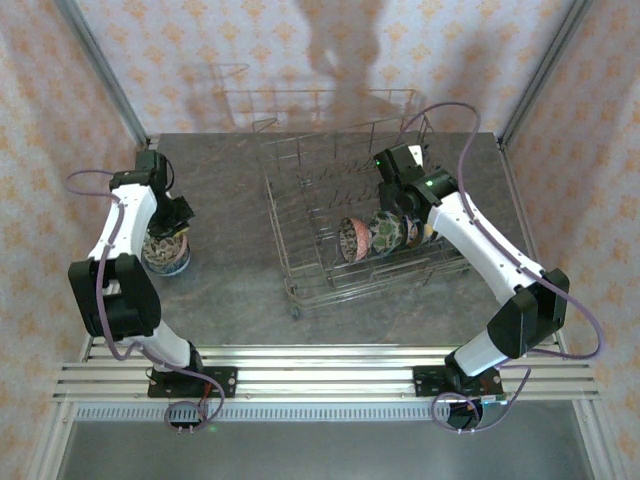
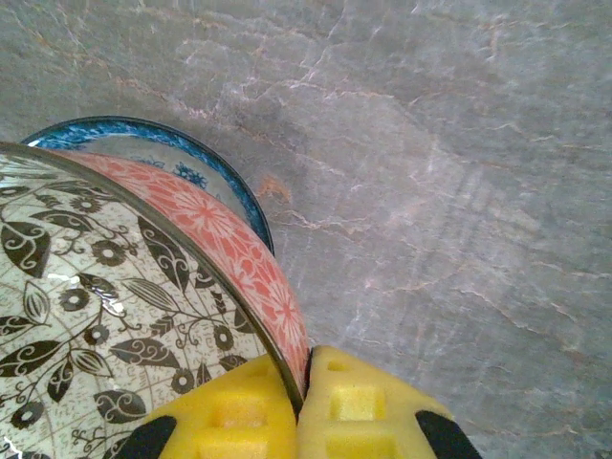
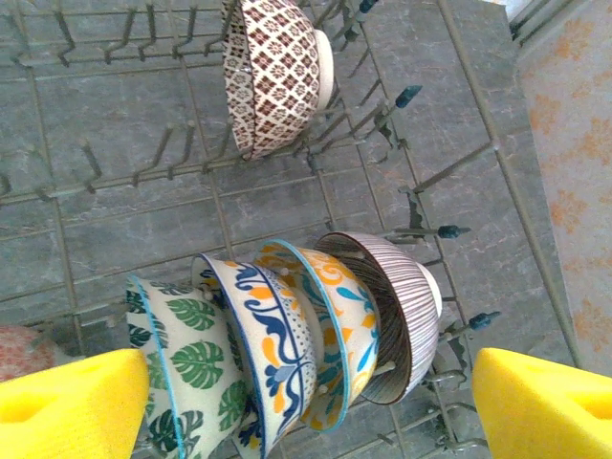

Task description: Load the bowls into the dish rack

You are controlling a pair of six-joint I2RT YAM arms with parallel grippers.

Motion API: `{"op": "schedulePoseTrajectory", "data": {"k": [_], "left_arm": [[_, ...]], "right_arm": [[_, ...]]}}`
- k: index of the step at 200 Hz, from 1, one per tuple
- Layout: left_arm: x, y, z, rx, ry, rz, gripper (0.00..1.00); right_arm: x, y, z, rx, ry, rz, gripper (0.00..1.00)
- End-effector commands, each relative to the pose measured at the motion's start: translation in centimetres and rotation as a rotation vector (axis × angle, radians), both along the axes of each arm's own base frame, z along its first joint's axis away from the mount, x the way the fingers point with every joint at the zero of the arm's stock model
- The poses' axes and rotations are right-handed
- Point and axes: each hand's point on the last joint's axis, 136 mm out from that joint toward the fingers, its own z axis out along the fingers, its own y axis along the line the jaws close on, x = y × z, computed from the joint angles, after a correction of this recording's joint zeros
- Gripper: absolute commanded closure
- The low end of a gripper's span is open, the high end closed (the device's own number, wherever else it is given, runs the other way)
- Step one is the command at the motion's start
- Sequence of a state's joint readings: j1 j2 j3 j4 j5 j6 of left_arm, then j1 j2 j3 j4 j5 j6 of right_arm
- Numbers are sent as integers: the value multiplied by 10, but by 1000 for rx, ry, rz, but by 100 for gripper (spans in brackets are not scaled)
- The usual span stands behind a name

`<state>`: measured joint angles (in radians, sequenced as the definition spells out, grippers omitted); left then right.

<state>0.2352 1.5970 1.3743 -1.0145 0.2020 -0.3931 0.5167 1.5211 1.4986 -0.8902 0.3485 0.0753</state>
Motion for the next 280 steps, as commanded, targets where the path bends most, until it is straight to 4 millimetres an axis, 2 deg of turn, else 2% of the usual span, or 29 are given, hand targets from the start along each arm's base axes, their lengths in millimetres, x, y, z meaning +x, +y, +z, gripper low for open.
{"op": "schedulePoseTrajectory", "data": {"k": [1,26,80,121,163,183,213,254,280], "left_arm": [[1,-1,35,31,-85,13,99],[6,-10,59,11,-189,49,100],[27,-47,126,-138,-459,145,100],[39,-91,176,-303,-643,201,100],[37,-135,223,-393,-784,207,100],[38,-161,240,-439,-816,173,100],[36,-185,258,-458,-858,145,100],[28,-204,272,-462,-890,118,100],[24,-213,274,-469,-891,102,100]], "right_arm": [[-3,9,18,50,-30,11,14],[-6,22,27,55,-48,46,14],[-13,75,48,139,-114,170,16],[-22,137,61,232,-183,320,17],[-39,203,81,317,-263,471,21],[-50,233,88,391,-296,516,26],[-70,270,93,434,-329,603,28],[-78,286,104,479,-396,617,34],[-75,283,110,526,-451,571,39]]}}
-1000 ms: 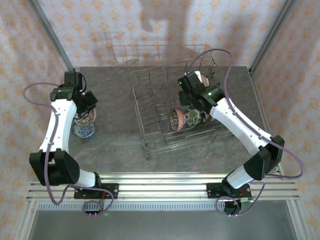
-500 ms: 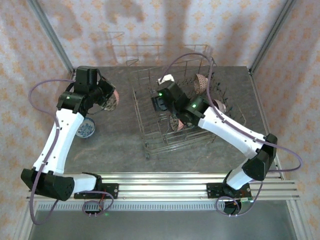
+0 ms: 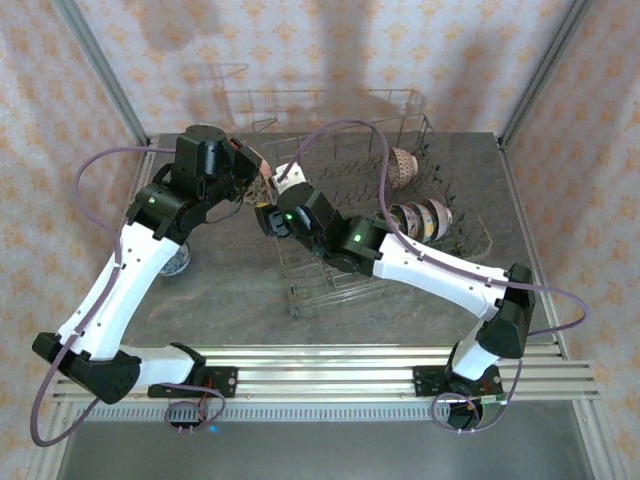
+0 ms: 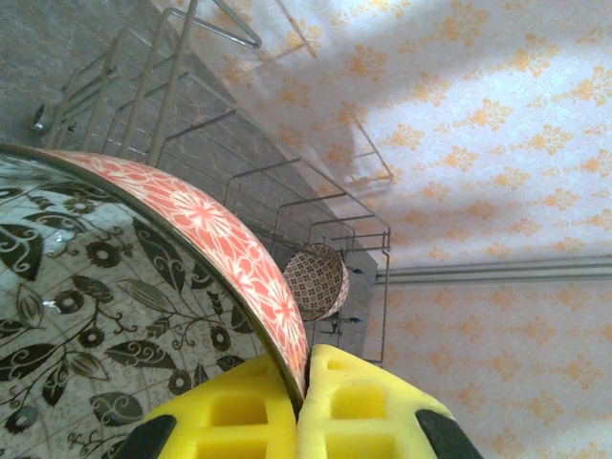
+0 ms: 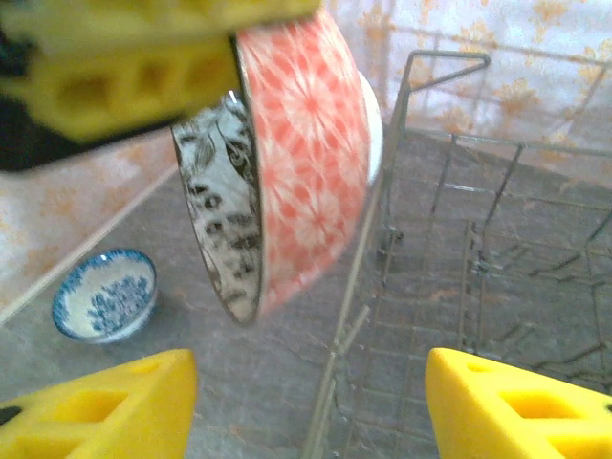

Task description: Load the bowls into the dish rack

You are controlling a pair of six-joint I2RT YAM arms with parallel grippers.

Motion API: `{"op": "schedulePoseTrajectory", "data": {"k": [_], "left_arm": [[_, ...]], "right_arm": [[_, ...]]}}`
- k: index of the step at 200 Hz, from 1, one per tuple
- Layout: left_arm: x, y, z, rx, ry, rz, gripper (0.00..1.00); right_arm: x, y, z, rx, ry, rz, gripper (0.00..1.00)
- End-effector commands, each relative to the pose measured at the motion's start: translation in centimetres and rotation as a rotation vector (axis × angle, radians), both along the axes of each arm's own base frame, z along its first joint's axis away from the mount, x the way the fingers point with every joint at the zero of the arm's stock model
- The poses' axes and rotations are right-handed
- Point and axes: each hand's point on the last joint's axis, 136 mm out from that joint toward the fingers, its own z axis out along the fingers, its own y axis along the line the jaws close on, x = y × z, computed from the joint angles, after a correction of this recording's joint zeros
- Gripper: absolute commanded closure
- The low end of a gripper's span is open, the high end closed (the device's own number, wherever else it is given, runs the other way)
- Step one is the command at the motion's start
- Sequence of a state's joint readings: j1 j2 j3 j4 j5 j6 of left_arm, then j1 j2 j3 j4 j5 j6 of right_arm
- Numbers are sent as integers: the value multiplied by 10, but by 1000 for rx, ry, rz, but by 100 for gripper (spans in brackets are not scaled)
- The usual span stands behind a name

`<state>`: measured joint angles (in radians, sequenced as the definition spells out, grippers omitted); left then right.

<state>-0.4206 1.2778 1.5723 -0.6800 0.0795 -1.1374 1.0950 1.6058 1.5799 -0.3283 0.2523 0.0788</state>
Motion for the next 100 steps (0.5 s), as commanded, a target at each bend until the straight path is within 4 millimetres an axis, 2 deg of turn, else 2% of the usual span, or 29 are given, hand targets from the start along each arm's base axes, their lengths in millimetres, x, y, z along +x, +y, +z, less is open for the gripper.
{"op": "schedulePoseTrajectory", "data": {"k": [1,49,82,100], "left_arm": [[2,1,34,-33,-102,50,100],[-2,-7,37,-43,-106,27,100],[-4,-7,38,-55,-106,34,100],[-4,-7,41,-69,-114,39,100]], "right_arm": [[6,-5,23,107,-62,-66,40],[30,-31,15,94,-133,-297,46],[36,-29,17,146,-164,-345,53],[39,-22,20,136,-173,-353,56]]}}
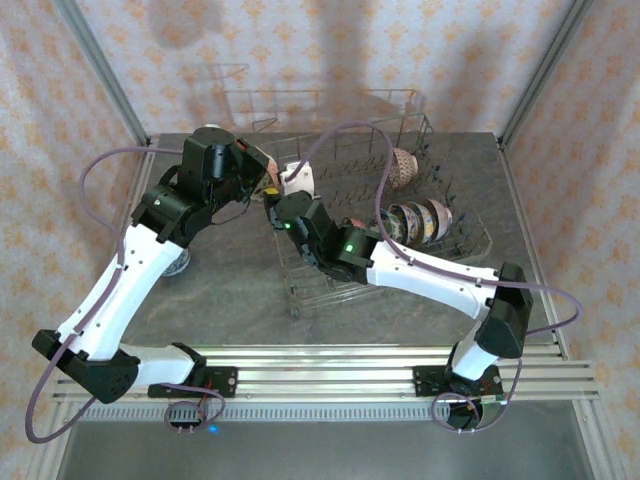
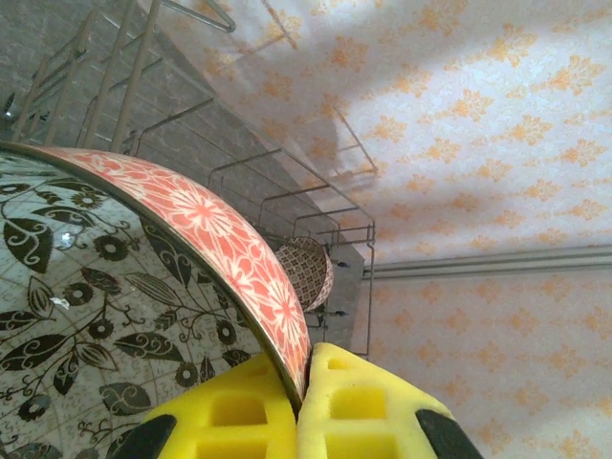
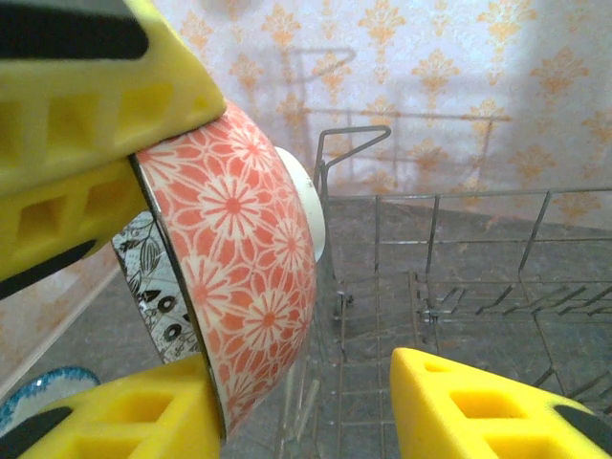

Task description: Load the bowls into the dish rack

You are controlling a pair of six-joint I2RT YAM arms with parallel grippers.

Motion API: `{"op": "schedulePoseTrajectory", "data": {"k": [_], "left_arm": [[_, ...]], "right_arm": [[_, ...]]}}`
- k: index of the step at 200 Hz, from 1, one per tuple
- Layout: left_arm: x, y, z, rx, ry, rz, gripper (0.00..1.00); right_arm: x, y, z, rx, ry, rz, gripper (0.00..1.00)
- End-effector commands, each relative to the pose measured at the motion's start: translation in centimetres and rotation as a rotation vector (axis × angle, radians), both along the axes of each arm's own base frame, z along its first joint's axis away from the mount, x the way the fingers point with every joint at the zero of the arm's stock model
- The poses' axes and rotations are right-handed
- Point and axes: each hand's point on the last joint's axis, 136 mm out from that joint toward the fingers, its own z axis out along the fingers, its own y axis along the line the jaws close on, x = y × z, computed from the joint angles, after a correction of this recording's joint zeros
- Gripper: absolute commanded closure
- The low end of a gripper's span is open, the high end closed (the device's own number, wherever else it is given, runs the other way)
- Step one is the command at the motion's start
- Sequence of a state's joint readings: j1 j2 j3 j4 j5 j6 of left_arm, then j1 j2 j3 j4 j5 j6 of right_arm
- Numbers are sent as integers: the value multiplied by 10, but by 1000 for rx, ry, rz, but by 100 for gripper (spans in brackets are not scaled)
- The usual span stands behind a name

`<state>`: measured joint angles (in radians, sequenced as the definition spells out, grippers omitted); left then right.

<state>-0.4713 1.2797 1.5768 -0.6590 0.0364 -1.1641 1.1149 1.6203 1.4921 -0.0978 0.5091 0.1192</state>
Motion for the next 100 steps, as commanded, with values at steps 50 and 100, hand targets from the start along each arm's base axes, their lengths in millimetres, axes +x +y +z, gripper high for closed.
{"op": "schedulePoseTrajectory", "data": {"k": [50,100], "left_arm": [[-3,8,36,-56,-87,55,100],[-2,6,28,-80,-73,53,100]], "right_arm": [[23,-8,16,56,-123,-209,60],[27,-2,19,64,-138,-214,69]]}}
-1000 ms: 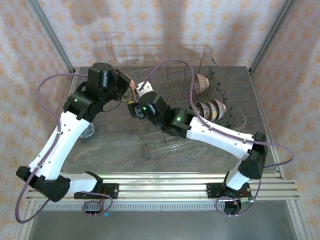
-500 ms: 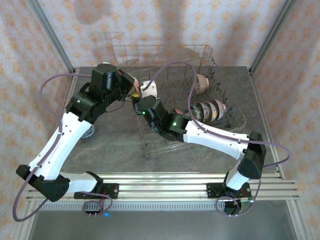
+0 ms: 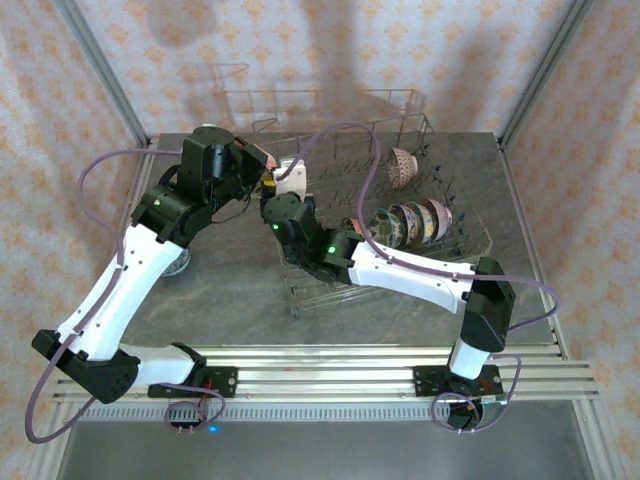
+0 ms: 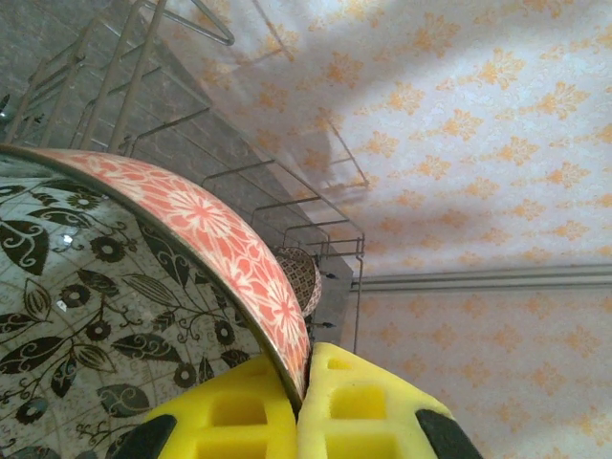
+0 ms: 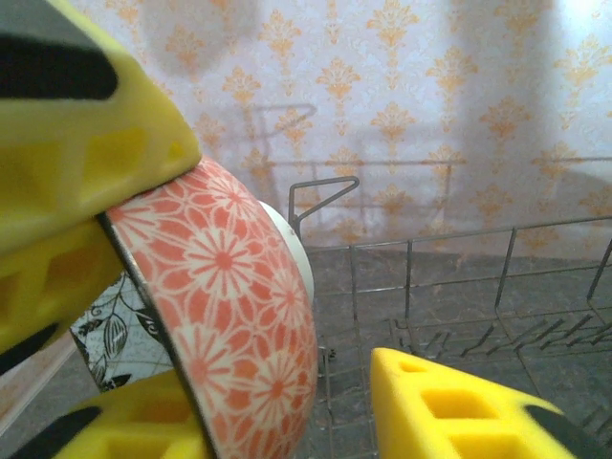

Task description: Load the bowls into the dish rack

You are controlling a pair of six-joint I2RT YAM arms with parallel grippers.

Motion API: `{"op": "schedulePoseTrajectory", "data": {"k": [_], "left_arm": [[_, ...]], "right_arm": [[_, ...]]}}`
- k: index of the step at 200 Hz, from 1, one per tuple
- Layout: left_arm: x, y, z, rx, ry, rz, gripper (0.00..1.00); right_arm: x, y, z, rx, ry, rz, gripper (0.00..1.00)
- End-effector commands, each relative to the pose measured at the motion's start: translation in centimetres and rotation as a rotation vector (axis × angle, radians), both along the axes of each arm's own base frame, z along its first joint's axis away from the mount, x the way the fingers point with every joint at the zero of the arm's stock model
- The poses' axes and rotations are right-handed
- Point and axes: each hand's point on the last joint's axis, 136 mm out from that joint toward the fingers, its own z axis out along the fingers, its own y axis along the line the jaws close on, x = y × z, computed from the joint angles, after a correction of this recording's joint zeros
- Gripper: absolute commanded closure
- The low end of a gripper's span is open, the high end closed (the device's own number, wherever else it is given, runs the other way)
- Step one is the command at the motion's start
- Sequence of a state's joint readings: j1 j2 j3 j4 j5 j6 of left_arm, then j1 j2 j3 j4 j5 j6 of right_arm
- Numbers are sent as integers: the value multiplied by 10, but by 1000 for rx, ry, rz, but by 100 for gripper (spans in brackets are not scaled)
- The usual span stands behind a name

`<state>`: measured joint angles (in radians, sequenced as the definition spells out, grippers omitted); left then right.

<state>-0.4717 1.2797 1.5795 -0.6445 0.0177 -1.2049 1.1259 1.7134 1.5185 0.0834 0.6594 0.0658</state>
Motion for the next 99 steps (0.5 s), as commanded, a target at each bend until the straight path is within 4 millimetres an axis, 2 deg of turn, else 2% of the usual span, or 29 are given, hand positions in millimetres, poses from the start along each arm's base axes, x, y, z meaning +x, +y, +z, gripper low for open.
{"op": "schedulePoseTrajectory", "data": {"k": [1,44,67,82,99], "left_arm": [[-4,3,23,-43,-66,19,100],[-6,1,22,-54,-65,8,100],[-8,2,15,-51,-54,10,100],[-9,4,8,-52,-44,17,98],[-10,3,4,-55,-40,15,94]], "right_arm": [[9,-9,13,29,-38,-89,70],[14,-11,15,6,-52,-136,79],[16,-14,20,-2,-57,-167,86],[15,-16,23,-6,-55,-177,94],[16,-19,23,-7,-56,-187,95]]}}
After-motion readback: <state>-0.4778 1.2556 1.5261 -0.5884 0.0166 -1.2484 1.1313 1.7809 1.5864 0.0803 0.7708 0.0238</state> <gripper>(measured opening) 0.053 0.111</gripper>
